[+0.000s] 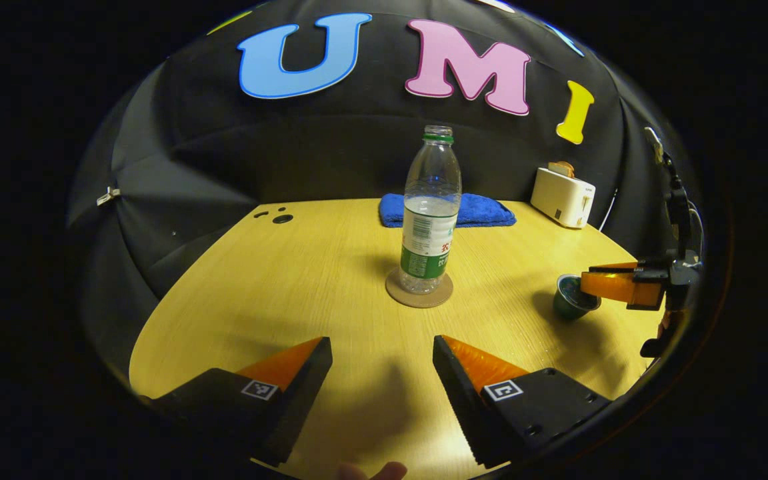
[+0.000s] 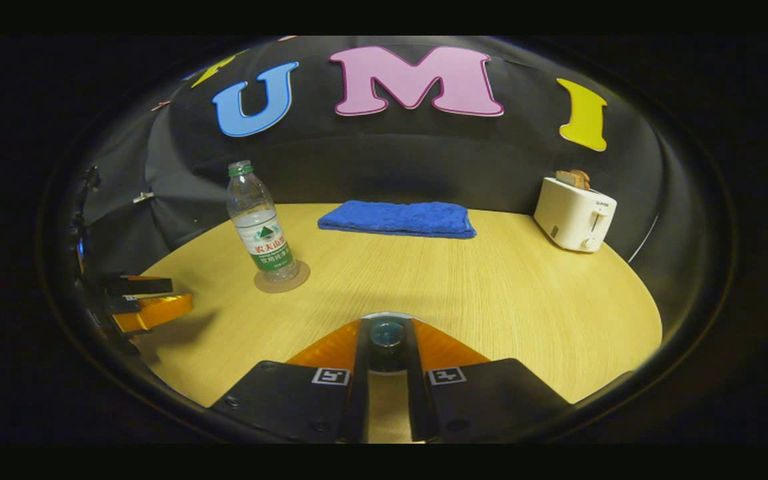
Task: Open the teacup lid with one hand, grasp the water bottle and pour water into the teacup with the other hand; after pouring, place the water bottle on the coaster and then close the teacup lid.
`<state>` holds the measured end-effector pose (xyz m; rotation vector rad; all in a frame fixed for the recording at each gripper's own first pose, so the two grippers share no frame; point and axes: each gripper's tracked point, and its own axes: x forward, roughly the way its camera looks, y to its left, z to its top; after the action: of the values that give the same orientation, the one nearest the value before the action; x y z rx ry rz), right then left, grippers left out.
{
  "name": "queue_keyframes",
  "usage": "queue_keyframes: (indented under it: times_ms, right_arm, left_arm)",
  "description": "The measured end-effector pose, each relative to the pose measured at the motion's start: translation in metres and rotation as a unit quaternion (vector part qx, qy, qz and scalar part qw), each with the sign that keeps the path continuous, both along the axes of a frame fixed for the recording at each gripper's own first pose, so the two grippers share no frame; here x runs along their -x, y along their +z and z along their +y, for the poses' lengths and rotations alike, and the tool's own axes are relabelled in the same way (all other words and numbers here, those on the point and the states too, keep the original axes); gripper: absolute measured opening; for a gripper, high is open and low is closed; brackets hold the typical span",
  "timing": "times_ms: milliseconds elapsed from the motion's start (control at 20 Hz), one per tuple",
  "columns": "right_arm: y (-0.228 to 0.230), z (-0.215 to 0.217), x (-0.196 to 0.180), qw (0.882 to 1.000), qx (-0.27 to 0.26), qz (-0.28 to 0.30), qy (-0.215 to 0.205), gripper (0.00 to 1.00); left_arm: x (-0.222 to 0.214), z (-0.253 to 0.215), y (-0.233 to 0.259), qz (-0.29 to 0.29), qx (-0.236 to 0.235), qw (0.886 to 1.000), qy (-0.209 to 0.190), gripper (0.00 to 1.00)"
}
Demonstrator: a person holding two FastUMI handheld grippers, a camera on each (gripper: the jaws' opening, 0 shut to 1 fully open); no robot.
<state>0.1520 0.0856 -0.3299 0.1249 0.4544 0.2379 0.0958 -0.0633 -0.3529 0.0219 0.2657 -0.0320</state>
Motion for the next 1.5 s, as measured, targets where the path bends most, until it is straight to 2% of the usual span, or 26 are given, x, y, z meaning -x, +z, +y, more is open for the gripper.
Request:
queue_keyframes:
  times_ms: [100, 150, 250, 300, 350, 450, 500, 550, 600, 700, 1100, 1500]
  right_arm:
    - [0.000, 0.001, -0.003, 1.000, 0.004, -0.004, -0.004, 0.28]
    - [-0.001, 0.000, -0.003, 1.000, 0.006, -0.004, -0.006, 0.33]
    - [-0.002, 0.001, -0.004, 1.000, 0.008, -0.003, -0.009, 0.24]
    - [-0.002, 0.000, -0.003, 1.000, 0.010, -0.003, -0.011, 0.36]
    - [-0.002, 0.000, -0.002, 1.000, 0.009, 0.000, -0.010, 0.28]
    - [-0.003, 0.003, 0.000, 1.000, 0.008, 0.003, -0.008, 0.46]
    - [-0.005, 0.003, 0.001, 1.000, 0.010, 0.007, -0.008, 0.47]
    - [-0.005, 0.004, 0.002, 1.000, 0.009, 0.009, -0.007, 0.55]
    - [-0.002, 0.005, 0.005, 1.000, 0.006, 0.010, -0.008, 0.73]
    - [0.009, 0.004, 0.010, 1.000, -0.001, 0.004, -0.013, 0.81]
    - [0.083, -0.016, 0.050, 0.998, -0.009, -0.046, -0.034, 0.98]
    - [0.148, -0.024, 0.086, 0.995, -0.008, -0.085, -0.045, 0.98]
  left_arm:
    - [0.004, 0.004, 0.001, -0.002, 0.004, 1.000, 0.004, 0.96]
    - [0.005, 0.005, 0.001, -0.002, 0.004, 1.000, 0.005, 0.96]
    - [0.005, 0.005, 0.002, -0.002, 0.003, 1.000, 0.005, 0.96]
    - [0.004, 0.004, 0.003, -0.002, 0.003, 1.000, 0.003, 0.96]
    - [0.004, 0.002, 0.004, -0.004, 0.003, 1.000, 0.002, 0.96]
    - [0.003, -0.002, 0.008, -0.006, 0.002, 1.000, -0.002, 0.96]
    - [0.002, -0.004, 0.010, -0.007, 0.001, 1.000, -0.004, 0.96]
    - [0.002, -0.006, 0.013, -0.009, 0.000, 1.000, -0.006, 0.96]
    - [0.003, -0.007, 0.016, -0.010, -0.001, 1.000, -0.008, 0.96]
    - [0.004, -0.011, 0.023, -0.014, -0.003, 1.000, -0.012, 0.96]
    - [0.022, -0.024, 0.073, -0.040, -0.013, 0.999, -0.025, 0.96]
    - [0.060, -0.032, 0.104, -0.058, -0.028, 0.997, -0.034, 0.96]
